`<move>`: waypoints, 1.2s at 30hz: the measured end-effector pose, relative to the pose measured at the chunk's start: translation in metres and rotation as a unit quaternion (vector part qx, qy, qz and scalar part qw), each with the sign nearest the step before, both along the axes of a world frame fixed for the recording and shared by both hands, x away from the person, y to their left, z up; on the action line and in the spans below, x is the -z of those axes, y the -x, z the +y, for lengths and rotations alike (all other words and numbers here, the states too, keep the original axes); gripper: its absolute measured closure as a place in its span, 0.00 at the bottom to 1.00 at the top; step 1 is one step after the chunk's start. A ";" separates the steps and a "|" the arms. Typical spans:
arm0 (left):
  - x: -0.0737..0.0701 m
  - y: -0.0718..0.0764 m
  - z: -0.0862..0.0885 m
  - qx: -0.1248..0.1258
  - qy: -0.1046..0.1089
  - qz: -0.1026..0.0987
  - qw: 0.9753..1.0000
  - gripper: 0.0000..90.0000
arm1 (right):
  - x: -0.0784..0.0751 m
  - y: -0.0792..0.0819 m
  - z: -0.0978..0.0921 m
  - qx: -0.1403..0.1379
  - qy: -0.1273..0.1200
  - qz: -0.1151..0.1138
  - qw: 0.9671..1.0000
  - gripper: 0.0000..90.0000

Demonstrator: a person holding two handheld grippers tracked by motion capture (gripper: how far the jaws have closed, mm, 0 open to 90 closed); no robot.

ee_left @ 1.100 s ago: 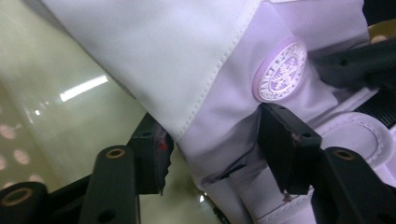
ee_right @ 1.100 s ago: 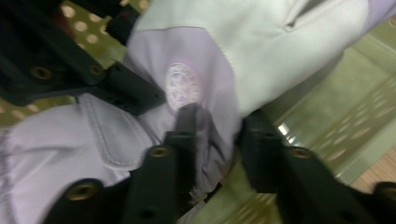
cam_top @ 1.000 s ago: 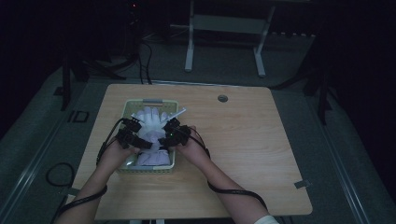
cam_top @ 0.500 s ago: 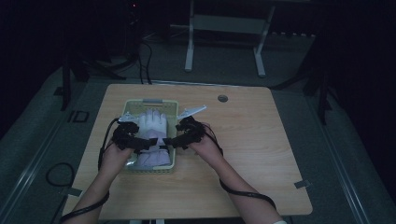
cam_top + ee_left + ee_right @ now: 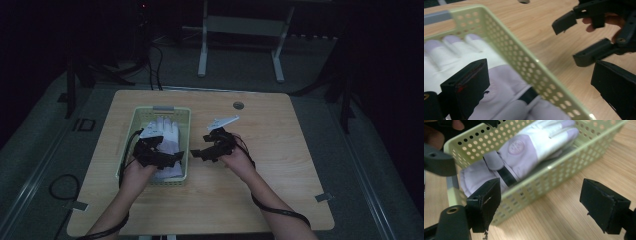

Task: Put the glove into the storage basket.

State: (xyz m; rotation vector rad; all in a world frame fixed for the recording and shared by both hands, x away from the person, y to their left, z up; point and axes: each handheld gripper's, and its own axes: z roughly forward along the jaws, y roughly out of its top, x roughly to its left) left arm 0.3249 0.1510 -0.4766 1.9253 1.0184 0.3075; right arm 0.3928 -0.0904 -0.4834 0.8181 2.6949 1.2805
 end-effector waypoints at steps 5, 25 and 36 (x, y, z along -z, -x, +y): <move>-0.002 0.008 -0.026 0.033 0.002 -0.006 0.999 0.02 | 0.002 0.003 -0.019 0.005 0.002 -0.005 1.000 0.19; 0.001 0.035 -0.106 0.132 0.005 -0.019 0.991 0.02 | 0.015 0.017 -0.099 0.037 0.011 -0.014 0.999 0.19; 0.018 0.039 -0.139 0.172 -0.005 -0.004 0.985 0.03 | 0.032 0.024 -0.136 0.047 0.005 -0.015 0.999 0.18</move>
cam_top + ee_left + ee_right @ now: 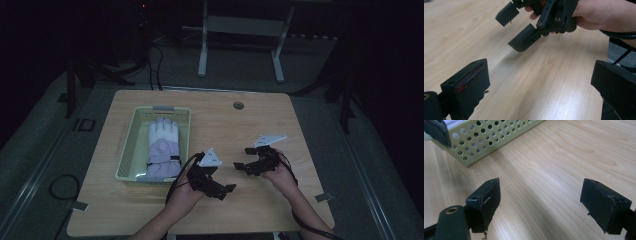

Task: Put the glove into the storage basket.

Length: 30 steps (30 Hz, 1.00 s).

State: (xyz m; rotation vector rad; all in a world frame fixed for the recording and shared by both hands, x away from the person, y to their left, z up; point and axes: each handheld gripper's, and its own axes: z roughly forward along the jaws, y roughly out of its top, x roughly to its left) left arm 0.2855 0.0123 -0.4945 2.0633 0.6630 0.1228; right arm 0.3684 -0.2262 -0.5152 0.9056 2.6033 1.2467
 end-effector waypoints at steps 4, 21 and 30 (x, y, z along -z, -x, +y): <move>0.008 0.001 -0.012 0.014 -0.009 0.007 1.000 0.03 | 0.005 0.005 -0.009 -0.001 0.007 -0.011 1.000 0.18; 0.047 0.003 -0.035 0.044 -0.016 0.039 0.998 0.03 | 0.023 0.022 -0.051 0.009 0.016 -0.022 1.000 0.16; 0.059 0.011 -0.043 0.049 -0.017 0.024 0.998 0.03 | 0.029 0.036 -0.065 0.016 0.026 -0.051 0.998 0.16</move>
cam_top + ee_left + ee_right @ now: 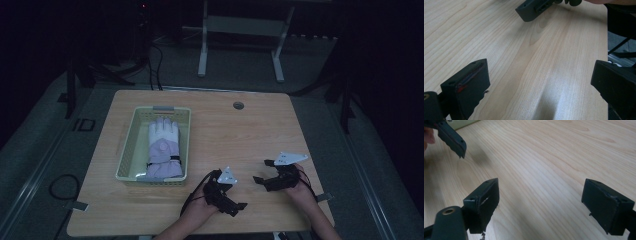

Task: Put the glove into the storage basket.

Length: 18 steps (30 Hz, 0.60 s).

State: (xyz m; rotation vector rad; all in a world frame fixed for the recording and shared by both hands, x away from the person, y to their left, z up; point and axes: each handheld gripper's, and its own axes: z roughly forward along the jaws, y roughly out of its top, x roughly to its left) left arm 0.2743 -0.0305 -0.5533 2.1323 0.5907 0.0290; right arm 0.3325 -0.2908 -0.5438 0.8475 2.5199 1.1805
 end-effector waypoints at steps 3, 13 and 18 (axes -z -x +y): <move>0.003 0.001 -0.001 -0.002 0.005 0.001 1.000 0.03 | 0.004 0.004 -0.006 0.008 -0.003 -0.001 1.000 0.16; 0.011 -0.003 0.002 -0.015 -0.002 -0.013 1.000 0.03 | 0.009 0.014 -0.025 0.038 0.001 -0.025 0.999 0.16; 0.014 -0.003 0.003 -0.018 0.002 -0.011 1.000 0.03 | 0.012 0.012 -0.030 0.045 -0.002 -0.024 0.999 0.16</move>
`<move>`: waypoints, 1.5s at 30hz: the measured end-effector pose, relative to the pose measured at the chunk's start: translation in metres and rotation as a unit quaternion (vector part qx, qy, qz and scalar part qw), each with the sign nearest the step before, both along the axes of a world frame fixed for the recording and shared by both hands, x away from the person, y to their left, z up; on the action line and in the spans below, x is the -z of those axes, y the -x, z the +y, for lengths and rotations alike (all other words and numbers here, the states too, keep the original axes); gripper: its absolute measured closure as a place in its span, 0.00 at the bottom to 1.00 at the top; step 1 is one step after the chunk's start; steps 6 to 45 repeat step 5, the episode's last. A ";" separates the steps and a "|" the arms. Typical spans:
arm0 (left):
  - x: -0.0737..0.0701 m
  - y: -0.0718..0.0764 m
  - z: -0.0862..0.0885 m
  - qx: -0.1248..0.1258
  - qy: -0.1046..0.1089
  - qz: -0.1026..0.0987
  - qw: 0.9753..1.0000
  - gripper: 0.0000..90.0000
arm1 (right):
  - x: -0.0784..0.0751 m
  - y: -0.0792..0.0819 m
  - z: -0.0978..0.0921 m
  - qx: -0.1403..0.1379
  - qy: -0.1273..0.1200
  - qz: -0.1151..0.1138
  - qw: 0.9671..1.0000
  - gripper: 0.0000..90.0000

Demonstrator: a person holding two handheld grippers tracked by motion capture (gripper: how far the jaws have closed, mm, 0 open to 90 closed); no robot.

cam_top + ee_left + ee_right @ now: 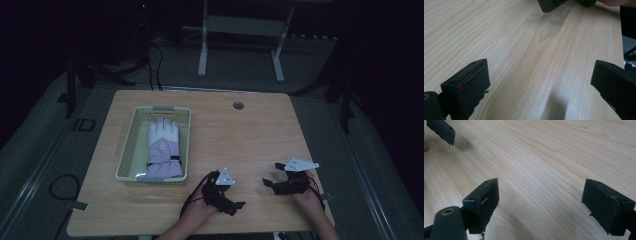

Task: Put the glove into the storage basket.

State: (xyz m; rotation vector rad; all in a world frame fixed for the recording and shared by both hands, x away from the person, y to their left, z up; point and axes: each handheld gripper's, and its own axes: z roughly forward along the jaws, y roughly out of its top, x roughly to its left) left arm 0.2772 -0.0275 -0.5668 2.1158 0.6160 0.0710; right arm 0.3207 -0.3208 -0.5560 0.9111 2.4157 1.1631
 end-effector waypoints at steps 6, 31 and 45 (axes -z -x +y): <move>0.001 0.001 0.001 -0.005 0.000 -0.008 1.000 0.03 | -0.001 0.000 -0.001 0.000 -0.008 0.000 1.000 0.16; 0.001 0.001 0.001 -0.005 0.000 -0.008 1.000 0.03 | -0.001 0.000 -0.001 0.000 -0.008 0.000 1.000 0.16; 0.001 0.001 0.001 -0.005 0.000 -0.008 1.000 0.03 | -0.001 0.000 -0.001 0.000 -0.008 0.000 1.000 0.16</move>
